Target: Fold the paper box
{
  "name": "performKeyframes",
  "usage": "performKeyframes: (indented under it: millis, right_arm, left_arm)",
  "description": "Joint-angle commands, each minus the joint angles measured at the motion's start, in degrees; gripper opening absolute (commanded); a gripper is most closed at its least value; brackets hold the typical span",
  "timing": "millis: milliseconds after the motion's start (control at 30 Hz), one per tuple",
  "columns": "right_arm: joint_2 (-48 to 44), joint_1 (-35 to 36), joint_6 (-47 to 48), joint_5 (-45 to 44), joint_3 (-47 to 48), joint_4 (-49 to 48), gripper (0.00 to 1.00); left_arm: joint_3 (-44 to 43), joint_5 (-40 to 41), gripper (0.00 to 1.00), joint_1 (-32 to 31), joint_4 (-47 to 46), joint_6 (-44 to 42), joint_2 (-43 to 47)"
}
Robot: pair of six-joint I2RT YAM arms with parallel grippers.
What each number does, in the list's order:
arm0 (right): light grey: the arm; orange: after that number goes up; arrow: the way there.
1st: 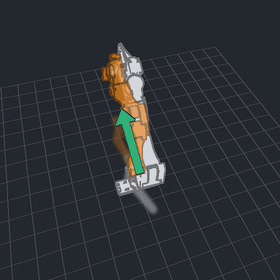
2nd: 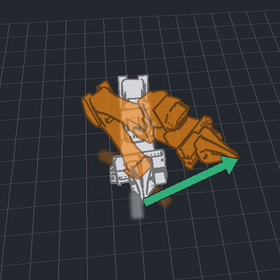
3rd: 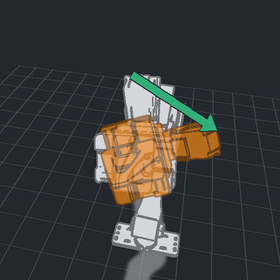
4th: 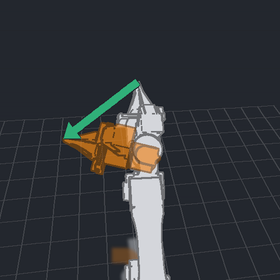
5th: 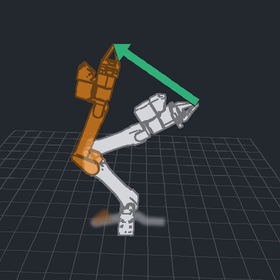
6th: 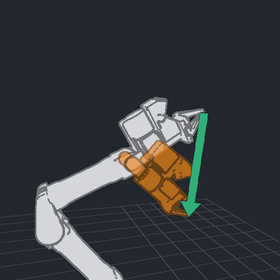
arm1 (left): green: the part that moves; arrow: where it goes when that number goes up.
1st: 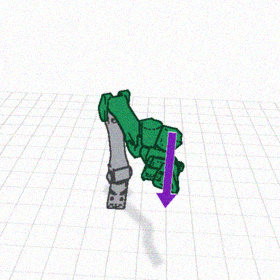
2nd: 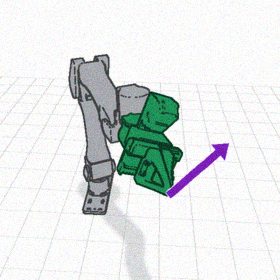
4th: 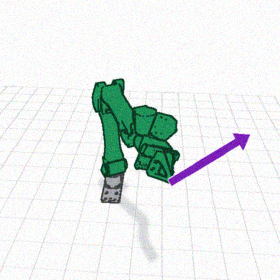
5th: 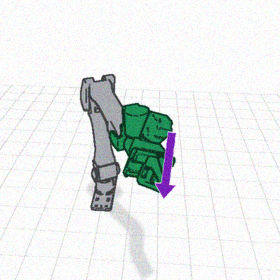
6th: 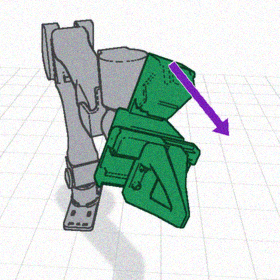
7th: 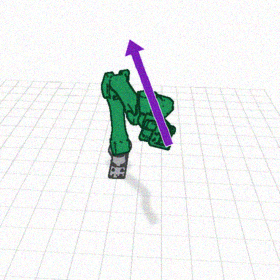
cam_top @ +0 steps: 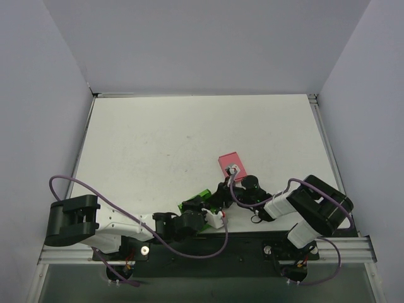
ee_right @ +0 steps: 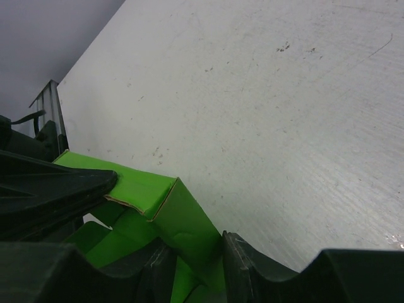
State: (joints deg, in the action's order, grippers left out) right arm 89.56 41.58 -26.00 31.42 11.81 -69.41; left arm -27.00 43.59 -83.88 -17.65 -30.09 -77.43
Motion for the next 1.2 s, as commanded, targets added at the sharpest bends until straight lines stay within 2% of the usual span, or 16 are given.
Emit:
performKeyframes:
  millis: [0,233,333,567,800,933,1167]
  right_arm:
    - [-2.11,1.13,4.29,-4.17,2.69,0.5,0.31]
    - [-2.46,1.13,3.76,-5.31,2.51,1.2,0.2]
    - [-4.56,1.48,2.97,-8.99,1.46,2.17,0.16]
    - [-9.75,3.68,5.52,-19.54,2.34,13.75,0.01]
    - [-15.11,6.23,4.99,-31.15,4.44,25.8,0.0]
    - [-15.73,7.89,4.38,-36.77,6.81,32.38,0.0]
    - [-15.64,9.48,0.78,-44.77,8.23,37.67,0.0]
  left_arm:
    - [-2.17,-11.86,0.0,-0.85,2.88,5.65,0.61]
    - [-3.14,-12.57,0.0,-0.41,3.67,7.06,0.35]
    - [-5.15,-12.91,0.0,0.11,5.78,8.72,-0.88]
    - [-13.41,-17.66,0.0,3.36,14.91,16.98,-6.59]
    - [-13.6,-18.11,0.0,4.77,14.49,27.26,-6.6]
    - [-12.99,-17.93,0.0,5.13,13.35,29.82,-5.46]
    - [-8.6,-20.47,0.0,6.53,9.04,34.83,-2.03]
